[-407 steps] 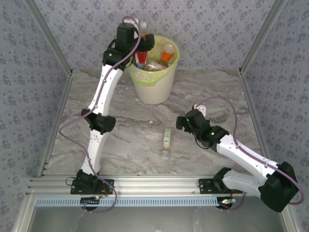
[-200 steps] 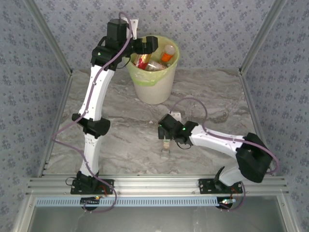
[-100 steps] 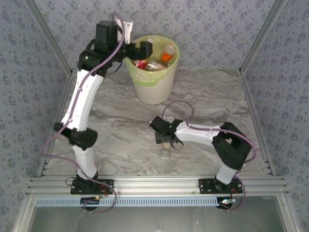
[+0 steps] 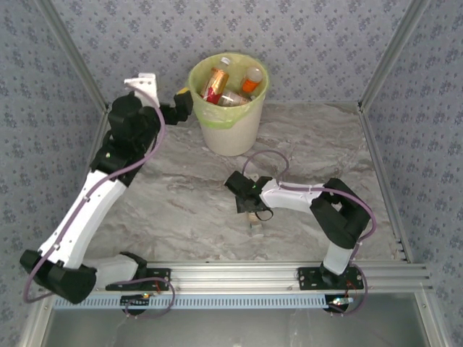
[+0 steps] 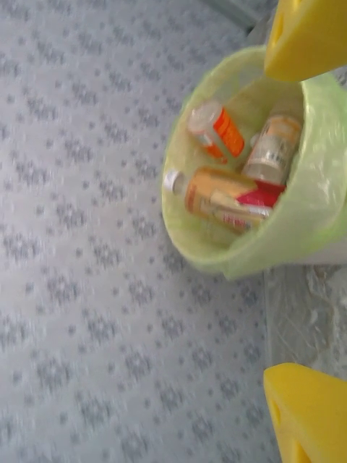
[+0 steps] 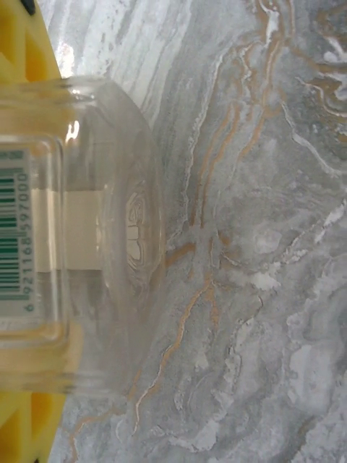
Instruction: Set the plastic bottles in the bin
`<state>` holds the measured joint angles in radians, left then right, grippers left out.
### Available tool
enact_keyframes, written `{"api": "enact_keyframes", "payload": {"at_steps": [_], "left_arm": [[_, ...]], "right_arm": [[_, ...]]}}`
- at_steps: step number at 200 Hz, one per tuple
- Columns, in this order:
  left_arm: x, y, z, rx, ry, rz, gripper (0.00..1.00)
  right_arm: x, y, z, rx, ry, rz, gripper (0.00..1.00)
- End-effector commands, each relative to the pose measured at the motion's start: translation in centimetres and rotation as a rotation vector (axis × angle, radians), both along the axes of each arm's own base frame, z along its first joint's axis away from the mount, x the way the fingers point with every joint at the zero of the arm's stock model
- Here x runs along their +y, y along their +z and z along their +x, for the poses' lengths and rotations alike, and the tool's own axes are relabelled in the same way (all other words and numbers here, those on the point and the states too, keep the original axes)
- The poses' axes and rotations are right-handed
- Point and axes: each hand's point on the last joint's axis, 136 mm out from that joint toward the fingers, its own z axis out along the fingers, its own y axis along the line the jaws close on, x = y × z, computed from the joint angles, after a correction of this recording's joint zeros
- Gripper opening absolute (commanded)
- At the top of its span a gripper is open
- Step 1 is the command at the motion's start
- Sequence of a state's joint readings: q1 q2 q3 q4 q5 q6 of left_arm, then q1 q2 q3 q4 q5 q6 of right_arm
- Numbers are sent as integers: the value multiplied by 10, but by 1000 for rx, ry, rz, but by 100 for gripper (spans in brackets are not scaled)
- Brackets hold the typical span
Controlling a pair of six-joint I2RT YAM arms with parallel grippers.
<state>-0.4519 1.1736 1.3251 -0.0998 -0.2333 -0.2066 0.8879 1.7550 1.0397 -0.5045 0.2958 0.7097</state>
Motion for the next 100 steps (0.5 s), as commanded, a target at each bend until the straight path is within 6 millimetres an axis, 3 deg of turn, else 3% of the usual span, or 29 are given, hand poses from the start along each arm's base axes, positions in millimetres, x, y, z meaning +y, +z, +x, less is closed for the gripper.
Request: {"api": "enact_keyframes", "payload": {"at_steps": [1,52,100], "left_arm": [[45,-3,-2,-49,224,-157,100],[77,-110,-7,227,354,-170,99],[107,-162,-23,371,461,-129,99]], "right_arm": [[-2,20,14,-85,-17,-7,61],[13,67,32,-273,21,106,50],[24,123,45,-430,64,197,45]]}}
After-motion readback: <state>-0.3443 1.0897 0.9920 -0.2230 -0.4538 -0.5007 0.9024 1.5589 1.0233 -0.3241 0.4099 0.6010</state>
